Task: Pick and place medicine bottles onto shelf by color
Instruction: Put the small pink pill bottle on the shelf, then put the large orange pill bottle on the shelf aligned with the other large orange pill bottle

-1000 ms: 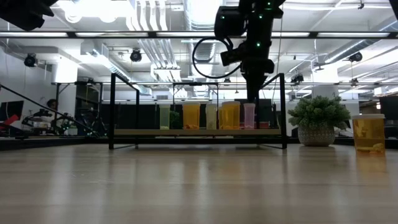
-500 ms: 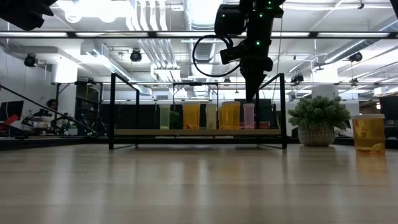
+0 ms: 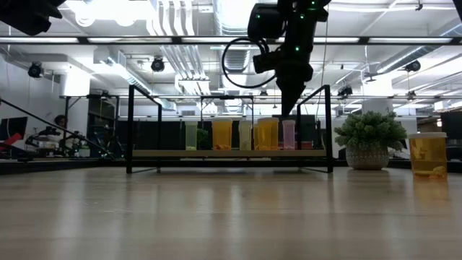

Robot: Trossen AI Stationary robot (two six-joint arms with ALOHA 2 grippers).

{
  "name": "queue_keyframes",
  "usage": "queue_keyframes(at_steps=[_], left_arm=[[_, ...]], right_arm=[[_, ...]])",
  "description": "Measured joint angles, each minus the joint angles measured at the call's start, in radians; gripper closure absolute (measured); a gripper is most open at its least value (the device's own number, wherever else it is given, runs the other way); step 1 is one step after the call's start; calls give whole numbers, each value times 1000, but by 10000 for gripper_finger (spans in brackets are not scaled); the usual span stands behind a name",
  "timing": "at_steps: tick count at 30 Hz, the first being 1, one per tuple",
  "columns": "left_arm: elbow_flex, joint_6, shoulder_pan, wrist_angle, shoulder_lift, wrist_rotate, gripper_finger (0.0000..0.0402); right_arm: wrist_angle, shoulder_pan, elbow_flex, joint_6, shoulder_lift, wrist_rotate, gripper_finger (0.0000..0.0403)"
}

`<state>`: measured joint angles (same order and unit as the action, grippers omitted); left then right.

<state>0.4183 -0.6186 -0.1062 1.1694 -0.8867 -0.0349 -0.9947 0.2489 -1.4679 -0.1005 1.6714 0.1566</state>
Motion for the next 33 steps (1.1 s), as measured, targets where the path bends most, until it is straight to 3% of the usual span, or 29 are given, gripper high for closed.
queue_keyframes(at_steps=[27, 33], left_arm=[[0, 0, 0, 0, 2, 0, 400], [0, 0, 0, 0, 2, 0, 400]], right_arm=[[-44, -2, 2, -12, 3, 30, 394], [-41, -32, -19, 2, -50, 99, 394]])
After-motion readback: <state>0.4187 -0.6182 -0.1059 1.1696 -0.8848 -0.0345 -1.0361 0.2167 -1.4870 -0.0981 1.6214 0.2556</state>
